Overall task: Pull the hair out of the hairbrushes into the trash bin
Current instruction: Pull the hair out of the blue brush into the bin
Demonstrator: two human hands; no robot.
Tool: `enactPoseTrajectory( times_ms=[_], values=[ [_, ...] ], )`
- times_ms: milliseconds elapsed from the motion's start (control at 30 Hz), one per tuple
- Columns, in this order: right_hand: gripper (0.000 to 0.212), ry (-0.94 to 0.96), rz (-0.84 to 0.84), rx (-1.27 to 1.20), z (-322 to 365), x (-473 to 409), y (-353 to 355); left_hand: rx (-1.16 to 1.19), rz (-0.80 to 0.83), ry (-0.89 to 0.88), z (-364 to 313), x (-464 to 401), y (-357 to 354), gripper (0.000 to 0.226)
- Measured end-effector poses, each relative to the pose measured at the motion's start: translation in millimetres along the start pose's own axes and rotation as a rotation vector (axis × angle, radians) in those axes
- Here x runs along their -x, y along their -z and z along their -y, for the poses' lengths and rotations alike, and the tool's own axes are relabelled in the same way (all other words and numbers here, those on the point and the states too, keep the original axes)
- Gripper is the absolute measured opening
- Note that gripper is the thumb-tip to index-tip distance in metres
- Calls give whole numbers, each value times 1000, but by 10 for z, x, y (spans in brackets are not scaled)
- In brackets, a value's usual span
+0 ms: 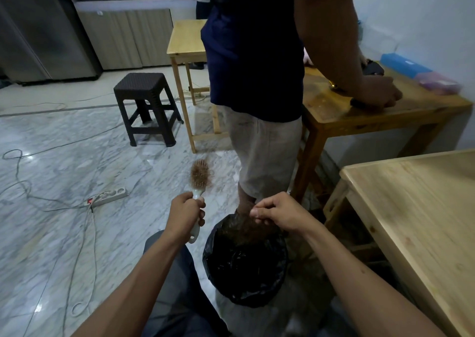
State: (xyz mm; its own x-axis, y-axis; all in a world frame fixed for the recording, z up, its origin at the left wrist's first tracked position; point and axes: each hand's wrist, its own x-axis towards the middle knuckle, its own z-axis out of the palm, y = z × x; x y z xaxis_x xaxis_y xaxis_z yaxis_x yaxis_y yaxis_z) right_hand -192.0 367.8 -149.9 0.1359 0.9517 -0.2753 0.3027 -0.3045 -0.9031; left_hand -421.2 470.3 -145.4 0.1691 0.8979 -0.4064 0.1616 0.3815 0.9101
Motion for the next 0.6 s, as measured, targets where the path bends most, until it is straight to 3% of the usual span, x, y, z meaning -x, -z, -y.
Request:
enactPoseTrajectory(
  times_ms=[133, 233, 333, 400, 467, 567, 600],
  values=[
    [22, -33, 2, 155, -33, 1, -9, -105, 33, -93, 2, 37, 1, 53],
    [70, -64, 3, 360, 64, -23, -34, -356, 80, -230, -5, 123, -22, 54],
    [83, -27, -129, 220, 225, -69, -79, -477, 115, -325, 5, 177, -57, 51],
    [88, -8, -122, 56, 289, -102, -106, -525, 136, -374, -9, 215, -88, 49],
    [79, -13, -23, -47, 309, -125, -124, -585, 148, -421, -24, 244, -109, 44],
    [29, -2, -12, -91, 279, -131, -170, -582, 133, -435, -45, 258, -117, 42],
    [22, -2, -46, -125, 276, -129, -186, -577, 115, -430, -51, 252, -113, 44]
  ],
)
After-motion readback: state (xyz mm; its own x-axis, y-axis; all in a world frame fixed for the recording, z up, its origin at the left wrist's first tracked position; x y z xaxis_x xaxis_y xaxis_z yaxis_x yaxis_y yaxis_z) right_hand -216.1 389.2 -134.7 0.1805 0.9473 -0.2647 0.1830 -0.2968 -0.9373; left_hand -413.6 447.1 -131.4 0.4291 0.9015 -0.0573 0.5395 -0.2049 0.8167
